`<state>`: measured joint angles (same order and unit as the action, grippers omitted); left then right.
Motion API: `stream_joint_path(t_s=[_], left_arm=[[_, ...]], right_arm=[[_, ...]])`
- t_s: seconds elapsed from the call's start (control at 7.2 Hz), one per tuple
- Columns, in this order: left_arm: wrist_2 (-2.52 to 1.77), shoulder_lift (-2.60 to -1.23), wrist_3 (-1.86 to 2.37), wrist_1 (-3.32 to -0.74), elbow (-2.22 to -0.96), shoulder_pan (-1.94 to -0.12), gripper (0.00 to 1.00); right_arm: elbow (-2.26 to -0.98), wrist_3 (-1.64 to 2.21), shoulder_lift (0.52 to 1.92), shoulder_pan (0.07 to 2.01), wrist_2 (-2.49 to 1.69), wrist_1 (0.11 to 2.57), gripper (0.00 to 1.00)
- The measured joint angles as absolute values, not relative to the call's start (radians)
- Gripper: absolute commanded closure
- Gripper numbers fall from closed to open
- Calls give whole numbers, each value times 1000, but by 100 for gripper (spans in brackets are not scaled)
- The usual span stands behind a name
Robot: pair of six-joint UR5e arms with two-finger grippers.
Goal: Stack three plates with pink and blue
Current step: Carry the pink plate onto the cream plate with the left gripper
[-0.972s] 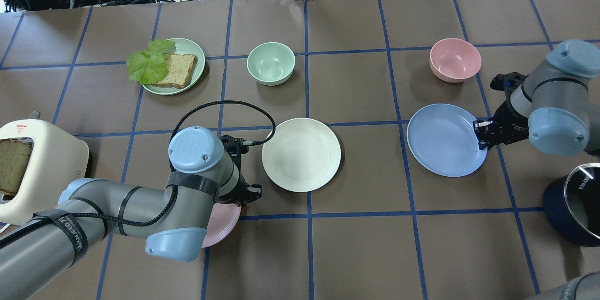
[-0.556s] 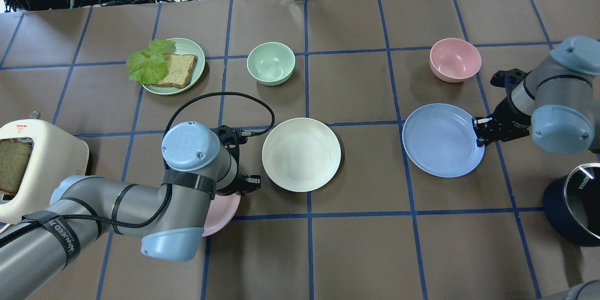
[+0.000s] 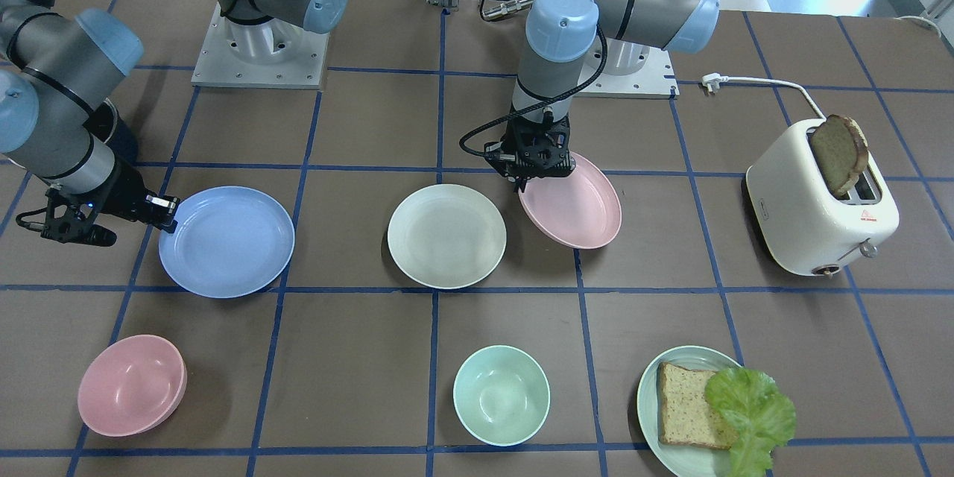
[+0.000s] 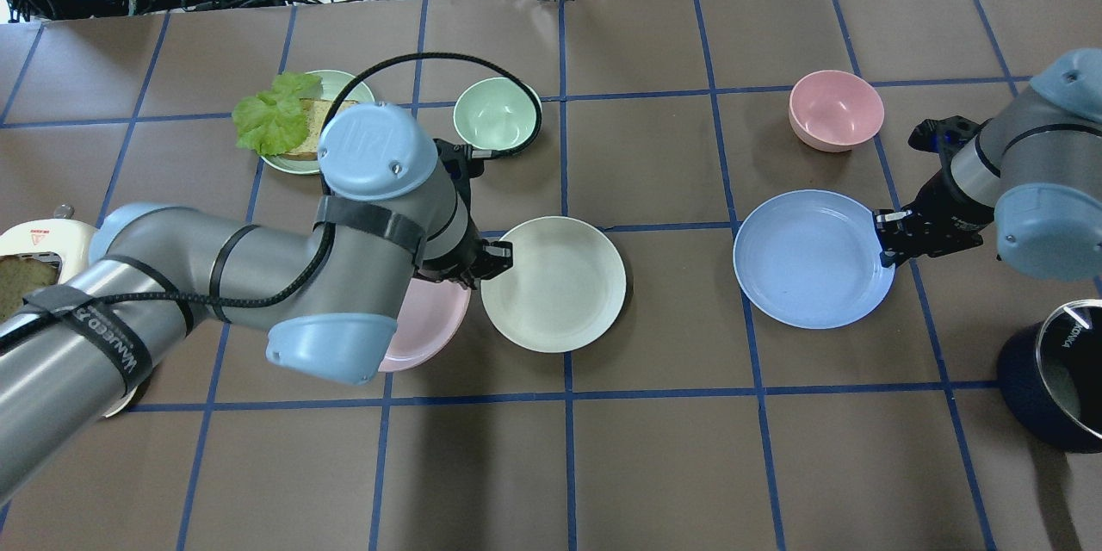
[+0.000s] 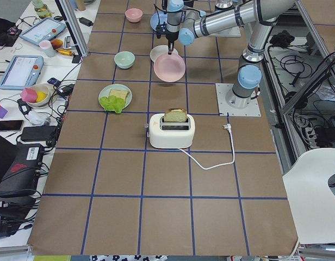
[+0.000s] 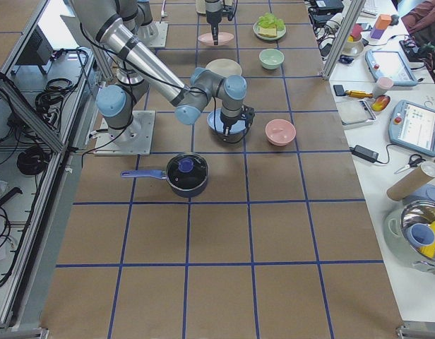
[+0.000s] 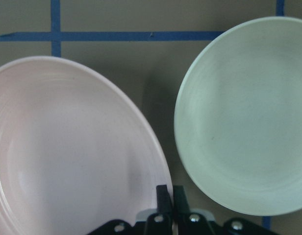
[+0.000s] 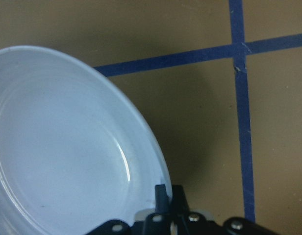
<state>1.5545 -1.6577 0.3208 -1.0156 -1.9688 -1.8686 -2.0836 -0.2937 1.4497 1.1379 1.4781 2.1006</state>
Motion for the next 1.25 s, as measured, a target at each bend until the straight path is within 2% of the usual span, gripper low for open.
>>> stream_joint_path(t_s=[0.42,1.25], left_arm=[[1559,-1753,450,-1073,-1821,-1991,100],[1568,-1938,523,-991,-1703,-2109,100]], right_arm=[[-2081,-299,1541,1157,1405,1999,100],[-2045,-307,1539,1180,1412,1958,100]])
